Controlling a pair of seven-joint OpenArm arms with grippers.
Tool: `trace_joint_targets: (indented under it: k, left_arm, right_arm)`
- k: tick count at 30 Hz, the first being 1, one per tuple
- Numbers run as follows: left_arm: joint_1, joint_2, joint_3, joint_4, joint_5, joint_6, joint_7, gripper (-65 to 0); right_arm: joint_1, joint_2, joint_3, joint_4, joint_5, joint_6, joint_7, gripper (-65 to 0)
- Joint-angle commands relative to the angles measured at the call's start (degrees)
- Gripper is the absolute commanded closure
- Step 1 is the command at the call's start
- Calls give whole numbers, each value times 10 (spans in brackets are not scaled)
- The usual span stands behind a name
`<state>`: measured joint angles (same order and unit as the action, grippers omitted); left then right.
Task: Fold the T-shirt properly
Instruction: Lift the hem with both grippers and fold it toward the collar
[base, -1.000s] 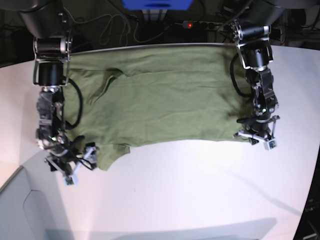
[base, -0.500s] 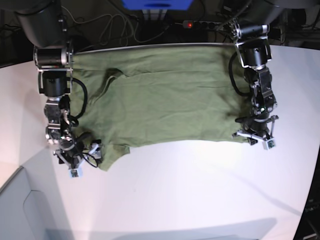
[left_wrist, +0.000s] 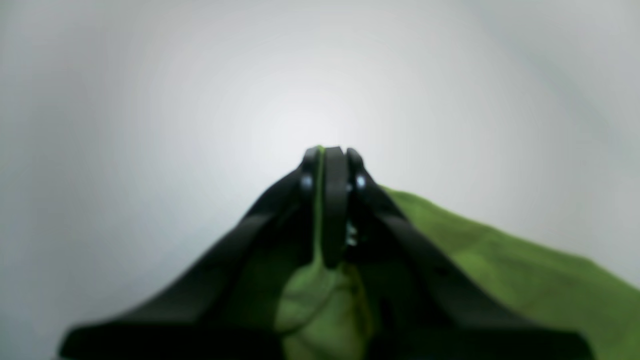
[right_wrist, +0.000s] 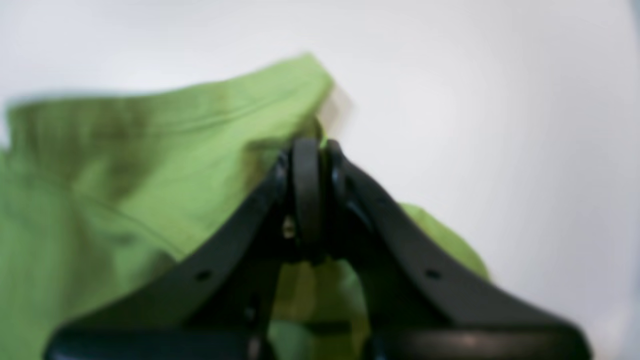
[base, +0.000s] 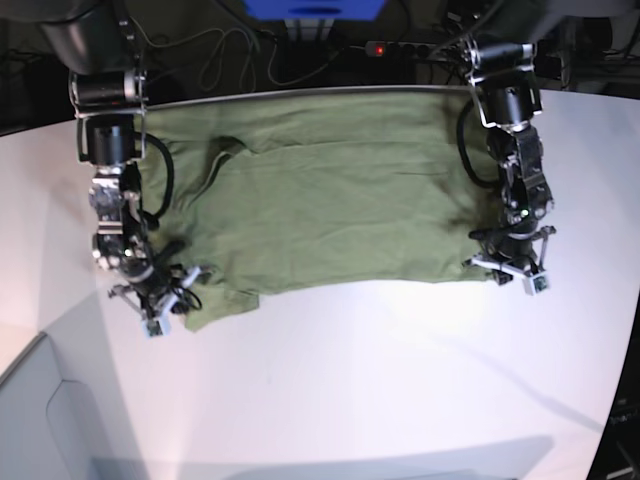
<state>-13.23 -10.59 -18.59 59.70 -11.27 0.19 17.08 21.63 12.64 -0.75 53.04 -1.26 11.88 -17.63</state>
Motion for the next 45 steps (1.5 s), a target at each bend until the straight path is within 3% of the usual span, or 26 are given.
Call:
trace_joint_targets:
  k: [1, 9, 21, 23, 28, 31, 38, 45]
  left_arm:
    - [2, -3, 0, 20, 4, 3, 19, 0]
    - [40, -3, -1, 109, 3, 3, 19, 0]
    - [74, -2, 0, 174, 3, 3, 19, 0]
    - [74, -2, 0, 174, 3, 3, 19, 0]
    - [74, -2, 0, 175, 3, 3, 19, 0]
    - [75, -2, 0, 175, 3, 3, 19, 0]
    - [75, -2, 0, 175, 3, 3, 19, 0]
    - [75, -2, 0, 175, 3, 3, 19, 0]
  right_arm:
    - [12, 9, 11, 42, 7, -1, 16, -1]
    - [-33, 10, 77, 164, 7, -2, -21, -1]
    - [-70, 7, 79, 223, 7, -1, -32, -8]
    - [-54, 0, 78, 223, 7, -1, -59, -49]
    - [-21, -13, 58, 220, 7, -1, -105, -327]
    - [-5, -13, 43, 208, 7, 0, -105, -422]
    - [55, -28, 34, 81, 10, 0, -100, -441]
    - [79, -29, 32, 15, 9, 0, -49, -441]
